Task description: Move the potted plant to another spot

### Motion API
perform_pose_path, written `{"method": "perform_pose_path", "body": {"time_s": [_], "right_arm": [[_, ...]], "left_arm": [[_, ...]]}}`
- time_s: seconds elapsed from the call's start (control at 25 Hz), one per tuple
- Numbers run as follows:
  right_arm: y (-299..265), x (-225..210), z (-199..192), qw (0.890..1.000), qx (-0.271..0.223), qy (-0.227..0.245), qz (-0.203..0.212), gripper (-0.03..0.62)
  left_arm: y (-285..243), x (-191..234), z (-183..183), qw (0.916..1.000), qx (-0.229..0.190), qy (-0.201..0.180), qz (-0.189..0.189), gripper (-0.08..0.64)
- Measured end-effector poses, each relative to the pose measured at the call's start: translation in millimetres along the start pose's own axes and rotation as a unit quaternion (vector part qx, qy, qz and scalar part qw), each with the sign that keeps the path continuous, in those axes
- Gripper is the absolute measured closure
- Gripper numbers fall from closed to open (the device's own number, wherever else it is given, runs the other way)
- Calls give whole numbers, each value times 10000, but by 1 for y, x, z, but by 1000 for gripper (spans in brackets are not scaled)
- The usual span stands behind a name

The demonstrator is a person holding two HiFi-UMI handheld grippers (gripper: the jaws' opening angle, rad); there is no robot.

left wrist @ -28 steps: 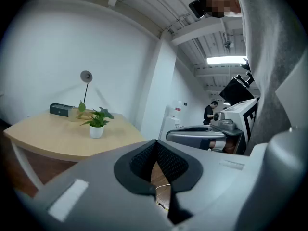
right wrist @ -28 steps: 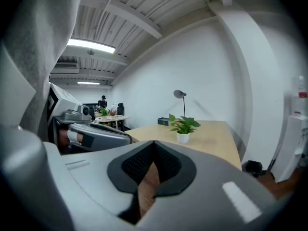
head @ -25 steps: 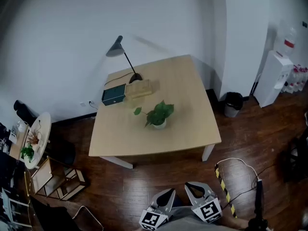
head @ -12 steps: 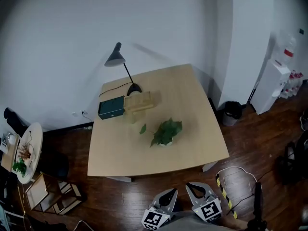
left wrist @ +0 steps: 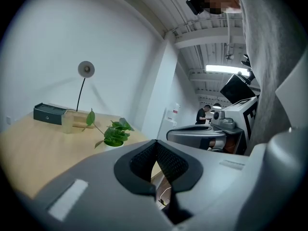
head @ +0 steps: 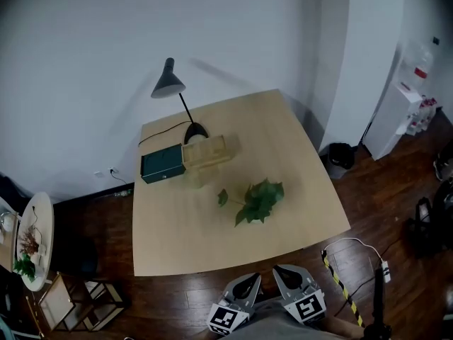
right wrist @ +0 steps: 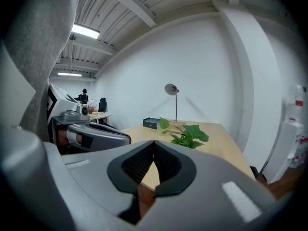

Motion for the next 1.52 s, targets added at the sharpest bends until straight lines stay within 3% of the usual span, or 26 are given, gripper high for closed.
{"method": "perform_pose_path", "body": {"time_s": [0.32,0.64,0.96,1.4,1.44,1.52], "right_arm": [[-23,-7,7,9998,101,29,-152,586],[-58,-42,20,9999,108,-4,-73,586],[-83,-85,14,9986,406,-206,-257,586],[-120,-122,-36,9928,1154,-286,-143,577],[-124,-125,-42,9915,1259,-315,-92,568],[-137,-129,-56,9886,1459,-351,73,453]], "left_arm": [[-10,24,0,9999,-31,86,-95,560],[-40,57,8,9998,14,96,149,560],[-71,80,3,9993,243,192,230,560],[-91,91,-30,9950,827,473,311,560],[-91,93,-33,9943,879,501,338,560],[-92,97,-38,9929,986,534,402,560]]}}
Point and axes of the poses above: the fingertips, and each gripper's own axes: y backward along the fingers, x to its left, z out of its top, the point moved 4 cm from there along y, backward along the fingers, and after that the axes turned 12 degrees about -y, right-handed, at the moved point
